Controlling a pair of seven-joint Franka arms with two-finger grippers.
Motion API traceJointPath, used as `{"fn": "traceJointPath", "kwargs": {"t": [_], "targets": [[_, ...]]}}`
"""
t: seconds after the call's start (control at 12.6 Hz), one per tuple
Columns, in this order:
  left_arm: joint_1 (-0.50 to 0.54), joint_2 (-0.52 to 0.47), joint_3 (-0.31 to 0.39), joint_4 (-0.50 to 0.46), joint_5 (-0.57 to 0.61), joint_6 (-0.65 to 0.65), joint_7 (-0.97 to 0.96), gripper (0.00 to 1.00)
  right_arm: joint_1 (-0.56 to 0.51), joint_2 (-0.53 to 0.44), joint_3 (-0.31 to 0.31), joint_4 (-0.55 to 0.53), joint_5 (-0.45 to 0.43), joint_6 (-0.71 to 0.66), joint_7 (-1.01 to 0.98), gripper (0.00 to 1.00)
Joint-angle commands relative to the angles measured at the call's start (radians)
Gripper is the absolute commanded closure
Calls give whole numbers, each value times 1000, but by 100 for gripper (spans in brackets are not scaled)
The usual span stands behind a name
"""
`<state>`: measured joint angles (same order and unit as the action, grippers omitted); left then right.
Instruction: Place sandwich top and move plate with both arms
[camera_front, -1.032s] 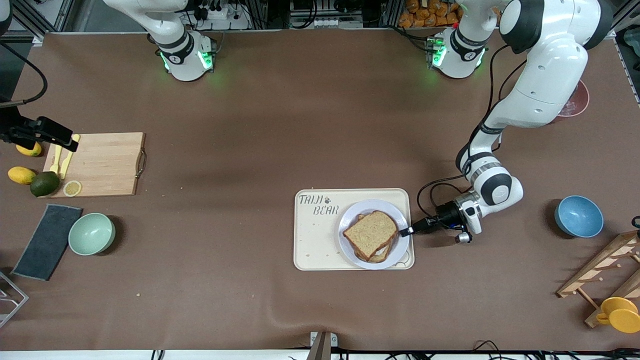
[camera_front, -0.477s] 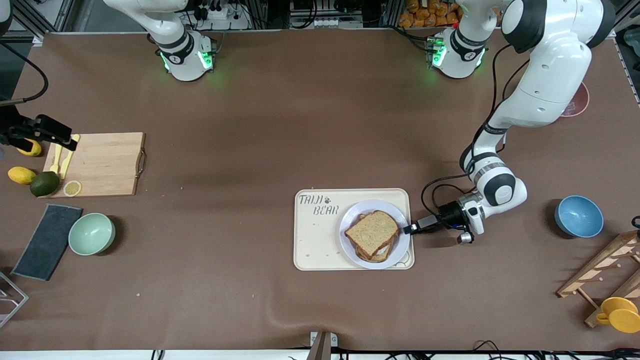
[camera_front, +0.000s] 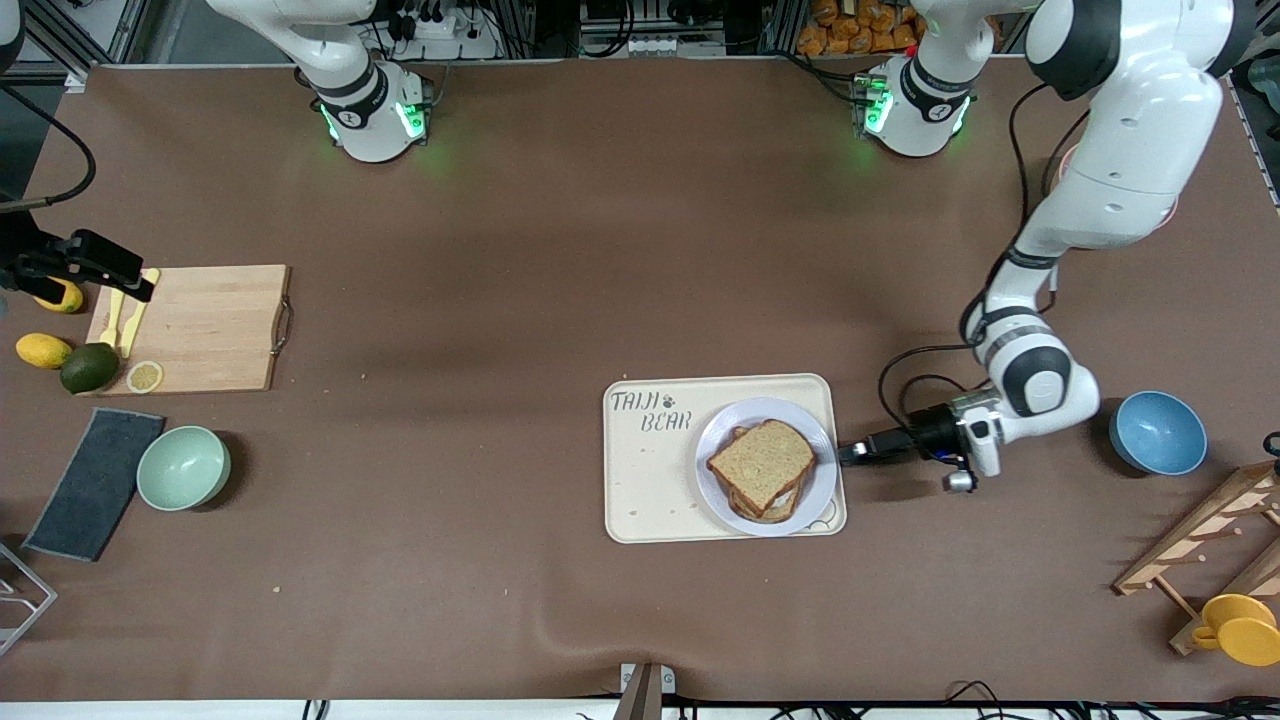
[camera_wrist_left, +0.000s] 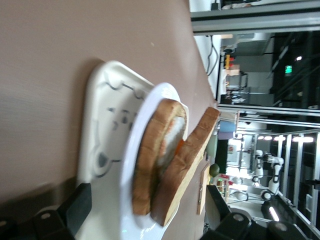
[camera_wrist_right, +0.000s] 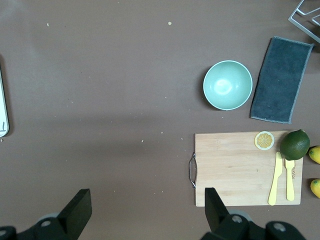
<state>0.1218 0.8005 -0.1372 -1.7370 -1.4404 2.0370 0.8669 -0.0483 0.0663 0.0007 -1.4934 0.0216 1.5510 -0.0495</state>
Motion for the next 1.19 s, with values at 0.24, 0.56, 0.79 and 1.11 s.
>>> {"fn": "traceJointPath", "kwargs": {"t": [0.24,0.56,0.79,1.11], "targets": [[50,-84,1,79,196,-76,-256,0,-10,15,7,16,-15,-8,-13,0],[35,-200,-10,183,507,-84,-592,0,-12,18,7,15,-15,-8,-13,0],[35,-343,-27,186,708,-122,-799,0,-13,18,7,15,-15,-9,-13,0],[33,-495,-41,251,1131,-264,-884,0,-12,18,5,15,-15,-11,-13,0]]}}
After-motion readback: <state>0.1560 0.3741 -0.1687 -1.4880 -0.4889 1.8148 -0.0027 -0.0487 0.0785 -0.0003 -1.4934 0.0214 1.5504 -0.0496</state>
